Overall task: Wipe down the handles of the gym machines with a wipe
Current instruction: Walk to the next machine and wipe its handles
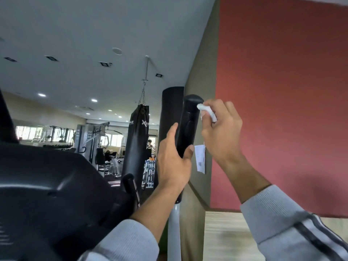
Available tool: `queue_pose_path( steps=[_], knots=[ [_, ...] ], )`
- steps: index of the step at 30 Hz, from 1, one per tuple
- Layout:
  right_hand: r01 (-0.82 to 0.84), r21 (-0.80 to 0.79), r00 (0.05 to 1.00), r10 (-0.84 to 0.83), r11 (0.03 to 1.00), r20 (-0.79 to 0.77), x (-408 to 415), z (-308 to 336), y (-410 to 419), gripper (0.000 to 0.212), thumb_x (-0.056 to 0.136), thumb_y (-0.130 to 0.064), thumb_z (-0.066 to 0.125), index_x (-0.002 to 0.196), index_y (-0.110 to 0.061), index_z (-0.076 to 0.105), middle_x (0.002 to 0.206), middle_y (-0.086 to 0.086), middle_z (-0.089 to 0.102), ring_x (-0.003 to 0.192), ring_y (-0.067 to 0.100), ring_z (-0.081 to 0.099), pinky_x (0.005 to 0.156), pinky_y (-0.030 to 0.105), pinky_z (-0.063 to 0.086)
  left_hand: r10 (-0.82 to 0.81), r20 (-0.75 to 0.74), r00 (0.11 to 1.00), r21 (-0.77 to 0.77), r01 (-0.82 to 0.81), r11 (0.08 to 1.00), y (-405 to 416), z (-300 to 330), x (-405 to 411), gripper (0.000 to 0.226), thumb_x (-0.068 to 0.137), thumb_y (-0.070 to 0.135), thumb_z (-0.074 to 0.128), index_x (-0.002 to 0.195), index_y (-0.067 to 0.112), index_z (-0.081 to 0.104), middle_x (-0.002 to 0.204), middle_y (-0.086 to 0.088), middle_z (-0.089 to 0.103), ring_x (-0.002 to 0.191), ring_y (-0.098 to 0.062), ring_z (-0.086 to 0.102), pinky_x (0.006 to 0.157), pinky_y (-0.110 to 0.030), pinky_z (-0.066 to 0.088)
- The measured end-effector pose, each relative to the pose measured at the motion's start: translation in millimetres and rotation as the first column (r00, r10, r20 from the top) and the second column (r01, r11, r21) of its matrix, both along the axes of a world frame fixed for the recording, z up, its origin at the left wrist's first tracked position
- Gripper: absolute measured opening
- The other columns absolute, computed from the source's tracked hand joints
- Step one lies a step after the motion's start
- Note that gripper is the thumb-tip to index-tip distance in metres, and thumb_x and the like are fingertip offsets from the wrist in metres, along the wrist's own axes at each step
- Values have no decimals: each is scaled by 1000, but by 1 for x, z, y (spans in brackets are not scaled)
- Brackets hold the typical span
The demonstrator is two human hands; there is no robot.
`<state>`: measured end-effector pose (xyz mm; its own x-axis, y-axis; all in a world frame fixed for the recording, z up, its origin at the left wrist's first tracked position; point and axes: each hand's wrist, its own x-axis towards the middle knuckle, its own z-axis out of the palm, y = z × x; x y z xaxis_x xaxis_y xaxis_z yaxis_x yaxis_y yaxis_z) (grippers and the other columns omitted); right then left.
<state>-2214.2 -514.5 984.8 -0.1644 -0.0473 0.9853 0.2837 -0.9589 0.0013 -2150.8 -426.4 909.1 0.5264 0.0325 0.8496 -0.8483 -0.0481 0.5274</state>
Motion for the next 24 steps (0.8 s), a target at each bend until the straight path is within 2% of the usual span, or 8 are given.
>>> queue_pose_path(
  steps=[2, 6, 11, 15, 18, 19, 22, 24],
  knots=[
    [15, -42, 1000, -14, 999, 9, 9, 7, -6, 19, 88, -6, 61, 99, -19, 68, 83, -2, 49, 60, 7, 40, 60, 7, 35, -1, 12, 1000, -28, 2, 1000, -13, -3, 8, 71, 89, 32, 67, 147, 44, 28, 133, 6, 50, 126, -12, 46, 99, -24, 36],
    [0, -109, 999, 4, 994, 39, 22, 13, -15, 18, 88, -5, 62, 98, -17, 70, 83, -6, 46, 68, 5, 42, 61, 9, 35, 46, 43, 998, -88, -42, 995, -32, -7, 24, 73, 89, 24, 69, 148, 43, 29, 136, 6, 50, 129, -8, 45, 103, -24, 38],
    [-35, -185, 999, 39, 982, 17, 36, -5, -24, 22, 87, -1, 62, 101, -15, 72, 84, -8, 45, 65, -5, 43, 67, 0, 34, 66, 134, 989, -60, -58, 997, -38, -24, 41, 83, 93, 12, 63, 149, 52, 17, 134, 20, 41, 120, 24, 34, 95, 4, 27],
    [-17, -259, 994, -12, 966, -111, 48, -44, -39, 23, 86, -1, 63, 103, -14, 73, 86, 2, 56, 68, 1, 50, 65, 4, 41, 82, 170, 982, -21, -79, 997, -36, -29, 49, 85, 92, 11, 64, 148, 52, 15, 127, 20, 44, 118, 11, 45, 96, -1, 35],
    [-27, -322, 968, -55, 946, -244, 56, -75, -52, 23, 86, -3, 65, 104, -15, 73, 87, 2, 58, 75, 9, 63, 65, 17, 53, 98, 173, 980, -2, -99, 995, -33, -30, 54, 86, 91, 13, 64, 147, 55, 14, 130, 19, 47, 116, 17, 43, 90, 4, 32],
    [-35, -326, 969, -48, 945, -243, 54, -76, -53, 24, 85, -2, 67, 104, -15, 73, 87, 1, 59, 78, 9, 64, 67, 15, 52, 92, 169, 981, -4, -92, 996, -33, -30, 55, 85, 91, 13, 65, 147, 54, 16, 131, 21, 46, 117, 21, 39, 90, 5, 29],
    [-26, -302, 999, 12, 953, -47, 36, -47, -42, 19, 87, -5, 68, 102, -14, 75, 84, 4, 60, 74, 5, 58, 70, 4, 43, 80, 180, 980, -11, -79, 997, -33, -30, 58, 82, 91, 16, 67, 149, 50, 20, 129, 25, 43, 116, 27, 34, 93, 4, 26],
    [-12, -303, 996, 38, 953, 82, 21, -13, -26, 18, 88, -7, 67, 103, -13, 75, 82, 6, 58, 69, 8, 52, 65, 10, 41, 77, 173, 982, -13, -76, 997, -33, -29, 62, 82, 90, 19, 68, 147, 53, 20, 128, 23, 45, 115, 22, 38, 99, -6, 32]
  ],
)
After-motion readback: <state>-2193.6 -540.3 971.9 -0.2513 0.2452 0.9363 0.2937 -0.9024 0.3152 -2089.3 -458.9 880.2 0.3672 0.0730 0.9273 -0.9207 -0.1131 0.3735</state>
